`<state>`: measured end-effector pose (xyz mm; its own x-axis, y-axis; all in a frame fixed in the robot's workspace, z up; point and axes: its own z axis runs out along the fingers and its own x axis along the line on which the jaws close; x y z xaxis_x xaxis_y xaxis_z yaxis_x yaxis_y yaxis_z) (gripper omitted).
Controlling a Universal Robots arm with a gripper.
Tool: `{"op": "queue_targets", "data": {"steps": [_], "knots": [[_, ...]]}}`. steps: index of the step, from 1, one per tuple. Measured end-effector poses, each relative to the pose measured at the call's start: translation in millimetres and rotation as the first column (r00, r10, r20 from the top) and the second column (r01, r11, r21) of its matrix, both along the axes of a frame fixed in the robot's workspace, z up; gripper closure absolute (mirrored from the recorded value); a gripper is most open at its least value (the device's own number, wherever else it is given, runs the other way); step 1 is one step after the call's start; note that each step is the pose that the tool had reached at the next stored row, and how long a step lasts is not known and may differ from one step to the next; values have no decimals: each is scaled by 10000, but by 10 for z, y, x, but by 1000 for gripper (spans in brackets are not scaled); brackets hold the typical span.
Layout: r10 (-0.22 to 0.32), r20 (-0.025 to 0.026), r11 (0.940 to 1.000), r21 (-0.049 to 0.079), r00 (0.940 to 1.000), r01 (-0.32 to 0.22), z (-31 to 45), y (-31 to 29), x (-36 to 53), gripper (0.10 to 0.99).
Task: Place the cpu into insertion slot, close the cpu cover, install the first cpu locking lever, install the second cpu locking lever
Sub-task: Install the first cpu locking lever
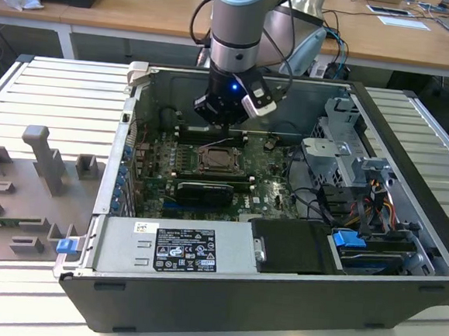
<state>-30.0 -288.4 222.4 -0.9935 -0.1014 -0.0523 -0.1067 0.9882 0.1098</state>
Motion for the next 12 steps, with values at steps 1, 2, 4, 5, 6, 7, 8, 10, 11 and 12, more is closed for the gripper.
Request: {"op": "queue_targets", "data": {"steps": [1, 2, 4, 5, 6, 7, 8, 10, 11, 12], "knots": [[-2, 0, 10000, 0, 10000, 2, -16, -6, 6, 980], [-2, -1, 10000, -1, 10000, 2, -36, -9, 14, 980], [-1, 0, 10000, 0, 10000, 1, -80, -9, 37, 980], [-1, 0, 10000, 0, 10000, 1, -96, -9, 46, 980], [-1, 0, 10000, 0, 10000, 1, -111, -9, 53, 980], [-1, -1, 10000, 0, 10000, 1, -125, -9, 60, 980], [-1, 0, 10000, 0, 10000, 1, -136, -9, 67, 980], [-4, 0, 10000, 0, 10000, 4, -157, -9, 72, 980], [-5, 0, 10000, -1, 10000, 5, -169, -9, 72, 980], [-5, 0, 10000, -1, 10000, 5, -175, -9, 72, 980]]}}
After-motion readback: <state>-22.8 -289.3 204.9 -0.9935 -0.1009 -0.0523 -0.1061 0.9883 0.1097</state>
